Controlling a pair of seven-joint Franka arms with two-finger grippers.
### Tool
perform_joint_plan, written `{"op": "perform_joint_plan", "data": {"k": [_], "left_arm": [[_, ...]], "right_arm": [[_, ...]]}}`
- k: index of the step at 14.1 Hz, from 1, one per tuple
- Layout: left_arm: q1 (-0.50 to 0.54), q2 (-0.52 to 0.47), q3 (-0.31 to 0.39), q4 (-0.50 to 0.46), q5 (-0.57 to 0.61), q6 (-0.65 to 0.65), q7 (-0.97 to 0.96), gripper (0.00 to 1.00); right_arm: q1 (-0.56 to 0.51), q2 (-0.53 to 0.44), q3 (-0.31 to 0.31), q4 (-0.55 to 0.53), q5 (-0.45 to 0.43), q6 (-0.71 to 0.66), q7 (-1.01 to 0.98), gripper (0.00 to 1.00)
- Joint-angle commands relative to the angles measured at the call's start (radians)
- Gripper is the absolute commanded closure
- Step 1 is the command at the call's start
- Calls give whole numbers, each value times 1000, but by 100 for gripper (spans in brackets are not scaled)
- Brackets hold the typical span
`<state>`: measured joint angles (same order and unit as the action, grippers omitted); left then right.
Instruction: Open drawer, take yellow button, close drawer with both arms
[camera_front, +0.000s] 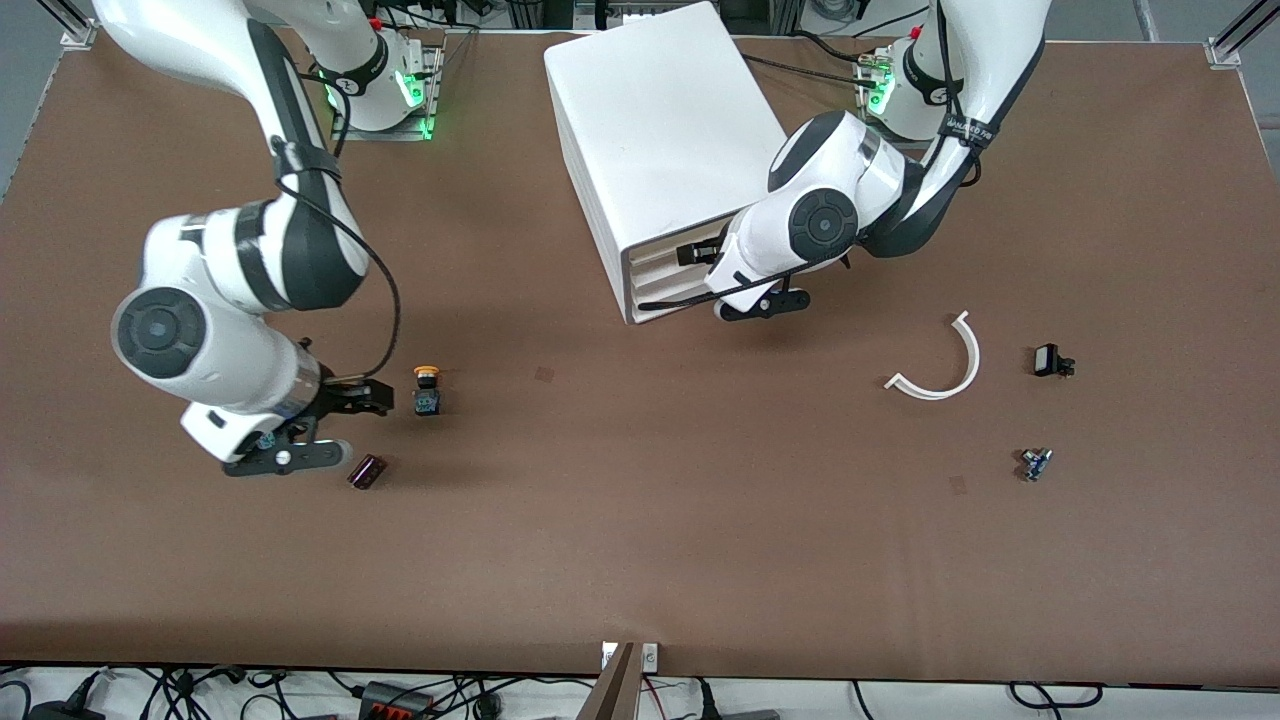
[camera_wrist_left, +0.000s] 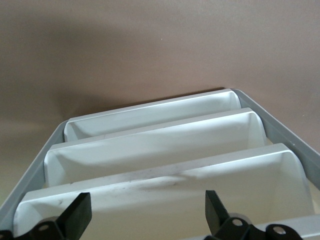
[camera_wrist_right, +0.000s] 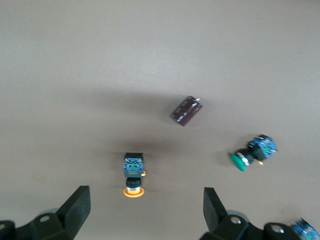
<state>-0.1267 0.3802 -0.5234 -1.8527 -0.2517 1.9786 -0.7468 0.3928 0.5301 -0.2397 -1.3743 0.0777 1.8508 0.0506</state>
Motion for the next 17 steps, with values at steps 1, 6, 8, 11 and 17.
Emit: {"op": "perform_joint_plan", "data": {"k": [1,6,8,11,17], "left_arm": [[59,-34,-4,21,-5,-7,20,0],[200,-12,10,193,176,-144,221,0],[289,-9,11,239,184,-190,384,0],[402,-15,11,289,218,-274,555,0],[400,-139,188,359,302,-412,842,0]], "right_arm": [[-6,-56,-53,0,7,-50,3,0],[-35,-136,-73,6,10,-85,20,0],[-74,-156,-72,20,55,-90,20,0],[-135,-192,-59,38,68,-122,18,0],[-386,-284,135,3,28,-145,5,0]]}}
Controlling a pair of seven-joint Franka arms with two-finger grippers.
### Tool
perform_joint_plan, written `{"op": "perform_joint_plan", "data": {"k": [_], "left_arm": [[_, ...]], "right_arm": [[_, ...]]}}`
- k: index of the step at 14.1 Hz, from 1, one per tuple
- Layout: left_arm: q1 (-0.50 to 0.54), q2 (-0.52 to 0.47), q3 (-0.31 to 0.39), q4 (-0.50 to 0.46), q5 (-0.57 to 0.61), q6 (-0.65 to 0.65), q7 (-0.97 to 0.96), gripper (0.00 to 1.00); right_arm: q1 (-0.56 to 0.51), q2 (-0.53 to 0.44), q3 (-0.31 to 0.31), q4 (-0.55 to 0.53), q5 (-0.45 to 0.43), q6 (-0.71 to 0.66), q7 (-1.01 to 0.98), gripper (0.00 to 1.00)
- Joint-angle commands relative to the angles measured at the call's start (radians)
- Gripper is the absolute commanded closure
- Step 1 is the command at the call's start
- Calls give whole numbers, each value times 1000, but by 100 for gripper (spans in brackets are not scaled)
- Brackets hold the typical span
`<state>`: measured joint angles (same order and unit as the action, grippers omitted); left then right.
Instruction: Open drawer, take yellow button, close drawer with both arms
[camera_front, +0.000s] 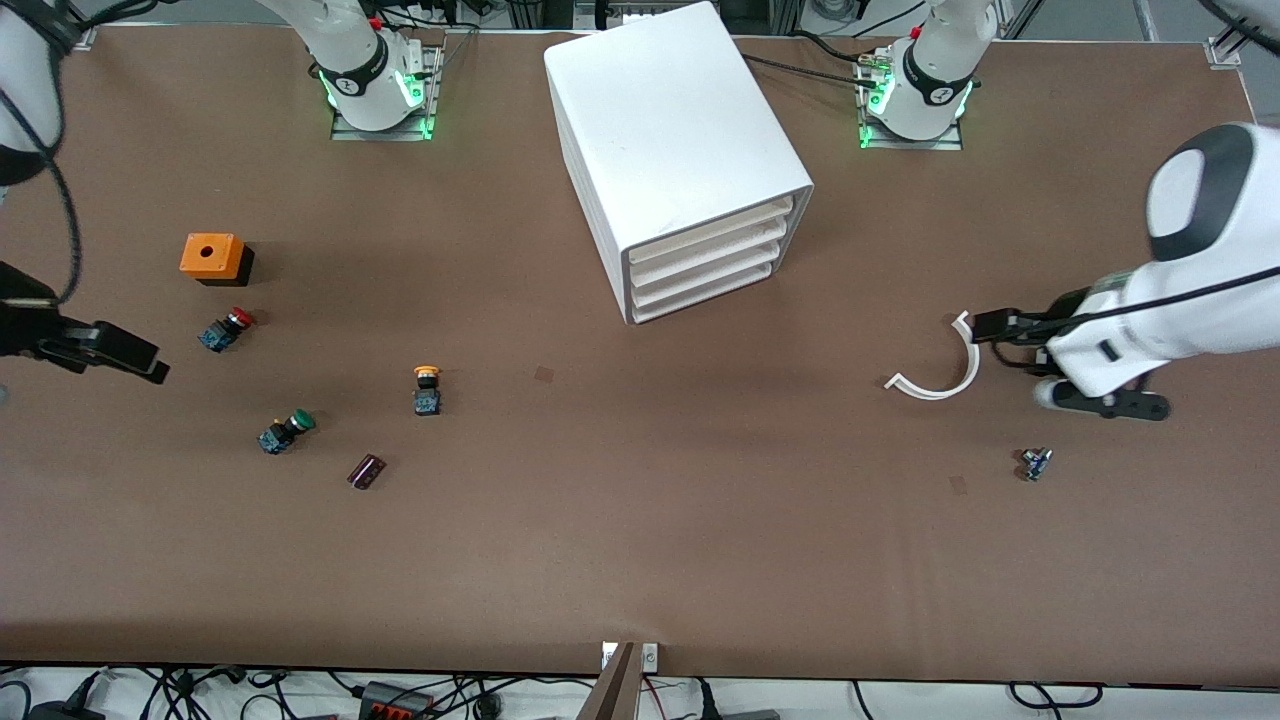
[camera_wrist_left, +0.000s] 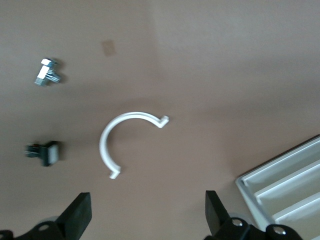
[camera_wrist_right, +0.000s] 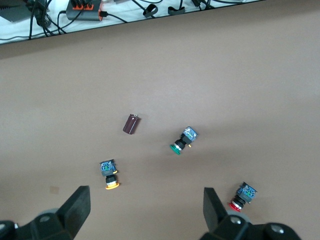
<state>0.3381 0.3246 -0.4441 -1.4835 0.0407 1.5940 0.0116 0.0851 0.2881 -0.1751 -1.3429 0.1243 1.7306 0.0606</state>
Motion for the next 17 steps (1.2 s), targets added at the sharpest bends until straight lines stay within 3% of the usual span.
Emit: {"op": "perform_joint_plan", "data": {"k": [1,3,4,5,7,8,12,17], "left_arm": [[-118,-114,202,-17,1,-26,126,0],[-273,-160,396,-20,-71,-16,143,0],[-331,-191,477,-52,-82,-6,143,0],[-358,-234,517,-102,-84,56,146,0],[-367,-350,525,-243,-82,168,134,0],[-367,-372,525,-262,-79,169,134,0],[-303,-375,484,-270,-77,141,146,0],[-283,-374,452,-256,-79,104,137,0]], "right_arm": [[-99,-61,97,-53,-44,-23,-7,0],[-152,-89,155,-93,-86,-23,-33,0],[-156,-98,155,-102,-89,-26,-51,0],[-157,-98,151,-101,-92,-31,-80,0],[-162,-96,151,-101,-107,-34,-101,0],[-162,-96,149,-102,-109,-52,-97,0],[-157,-125,146,-151,-123,-68,-90,0],[-157,-228,147,-312,-123,0,-87,0]]}}
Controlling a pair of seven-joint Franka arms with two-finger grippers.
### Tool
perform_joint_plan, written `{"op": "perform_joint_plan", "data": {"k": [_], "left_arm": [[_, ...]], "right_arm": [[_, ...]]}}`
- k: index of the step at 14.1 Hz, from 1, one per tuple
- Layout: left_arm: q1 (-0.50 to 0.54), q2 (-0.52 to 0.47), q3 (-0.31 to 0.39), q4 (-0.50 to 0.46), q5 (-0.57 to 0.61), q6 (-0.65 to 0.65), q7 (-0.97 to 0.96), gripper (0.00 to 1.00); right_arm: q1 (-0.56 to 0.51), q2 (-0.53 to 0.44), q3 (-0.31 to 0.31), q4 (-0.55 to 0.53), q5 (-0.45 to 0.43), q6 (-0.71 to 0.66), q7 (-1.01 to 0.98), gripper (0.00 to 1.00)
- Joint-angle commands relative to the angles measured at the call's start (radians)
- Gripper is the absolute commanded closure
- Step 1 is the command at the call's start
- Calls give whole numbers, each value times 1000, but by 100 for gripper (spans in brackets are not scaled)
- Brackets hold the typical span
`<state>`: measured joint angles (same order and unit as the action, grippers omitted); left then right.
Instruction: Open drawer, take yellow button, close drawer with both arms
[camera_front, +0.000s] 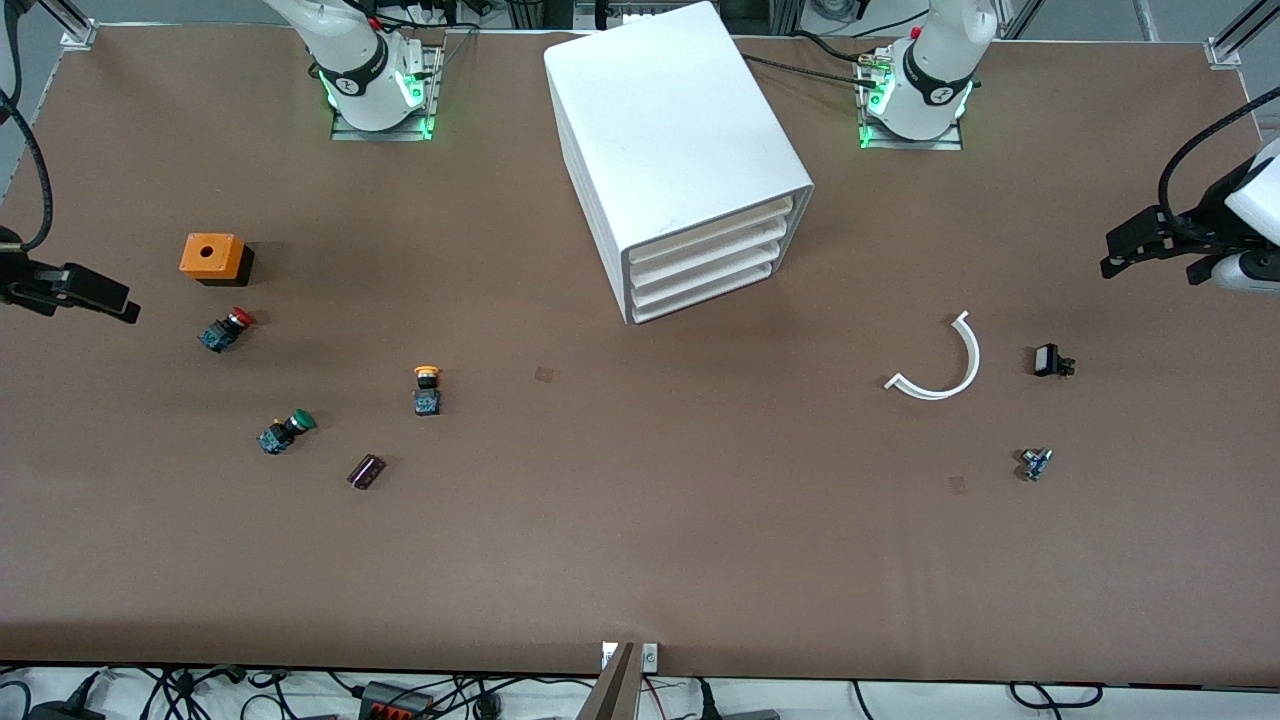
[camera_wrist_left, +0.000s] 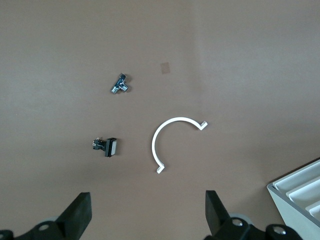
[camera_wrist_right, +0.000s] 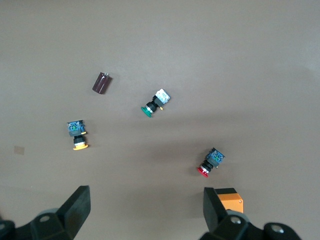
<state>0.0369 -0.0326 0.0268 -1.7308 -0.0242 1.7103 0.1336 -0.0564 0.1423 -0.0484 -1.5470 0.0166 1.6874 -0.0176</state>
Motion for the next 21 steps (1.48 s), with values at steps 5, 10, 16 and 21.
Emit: {"op": "perform_joint_plan", "data": {"k": [5,10,16,21], "left_arm": [[15,-7,-19,8,-14,-12,17,0],[12,-6,-21,19,-11,-14,18,0],[9,-6,-30,19,-11,-14,18,0],[11,-6,-31,20,-11,-14,18,0]], "right_arm": [[-17,-104,19,-131,-17,28,-44,0],[-14,-110,19,-131,-15,17,-56,0],[-13,-110,22,-133,-15,-8,-41,0],[-14,-109,22,-133,-15,-3,-41,0]]}}
